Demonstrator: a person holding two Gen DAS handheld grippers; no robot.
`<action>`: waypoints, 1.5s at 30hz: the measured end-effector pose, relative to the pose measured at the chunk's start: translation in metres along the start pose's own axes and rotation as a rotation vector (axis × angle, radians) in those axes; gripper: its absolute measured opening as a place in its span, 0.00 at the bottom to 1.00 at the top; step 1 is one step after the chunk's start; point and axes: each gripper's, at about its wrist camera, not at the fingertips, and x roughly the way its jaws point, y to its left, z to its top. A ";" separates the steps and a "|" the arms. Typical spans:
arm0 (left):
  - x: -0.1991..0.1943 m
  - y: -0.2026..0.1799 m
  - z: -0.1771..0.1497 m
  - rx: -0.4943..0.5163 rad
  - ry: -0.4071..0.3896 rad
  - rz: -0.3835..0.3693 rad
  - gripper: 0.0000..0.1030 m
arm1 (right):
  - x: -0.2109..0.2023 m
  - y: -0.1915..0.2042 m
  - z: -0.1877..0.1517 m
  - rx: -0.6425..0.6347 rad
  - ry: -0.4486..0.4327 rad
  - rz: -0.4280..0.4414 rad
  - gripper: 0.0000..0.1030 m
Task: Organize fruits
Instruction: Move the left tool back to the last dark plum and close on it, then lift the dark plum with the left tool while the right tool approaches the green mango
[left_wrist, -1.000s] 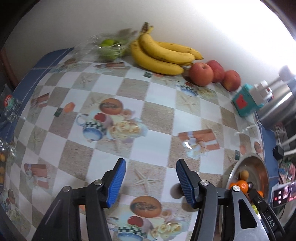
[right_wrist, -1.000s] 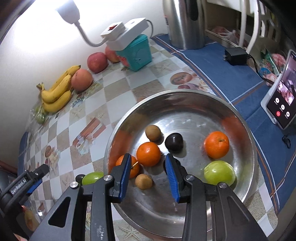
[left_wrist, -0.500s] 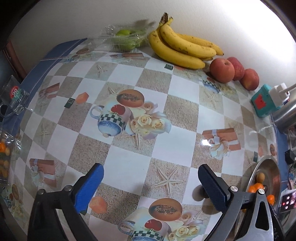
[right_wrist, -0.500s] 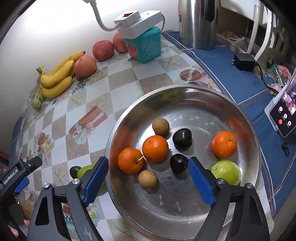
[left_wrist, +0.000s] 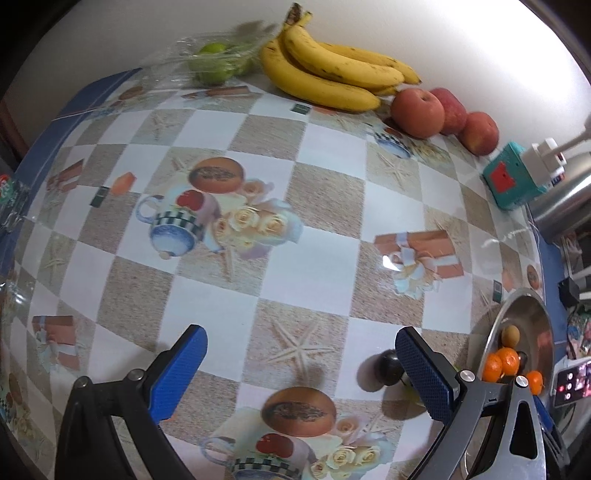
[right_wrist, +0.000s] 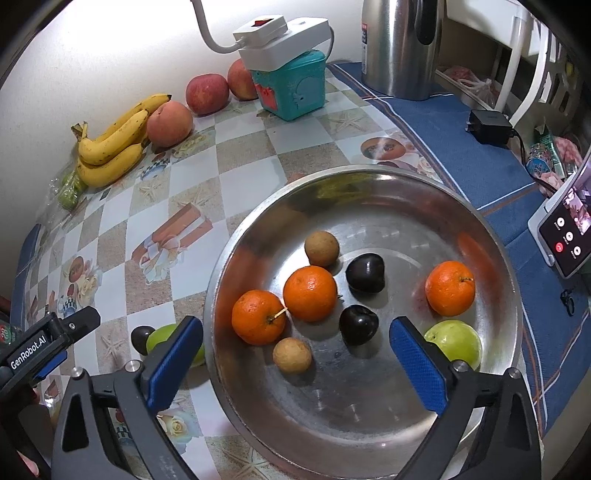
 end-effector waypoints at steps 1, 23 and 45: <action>0.002 -0.003 0.000 0.005 0.008 -0.013 1.00 | 0.000 -0.001 0.000 0.002 -0.002 -0.001 0.98; 0.021 -0.044 -0.011 0.061 0.100 -0.175 0.39 | 0.000 0.001 0.000 0.000 0.004 0.011 0.98; 0.020 -0.032 -0.009 -0.046 0.136 -0.266 0.20 | 0.003 0.002 -0.002 -0.008 0.010 0.002 0.98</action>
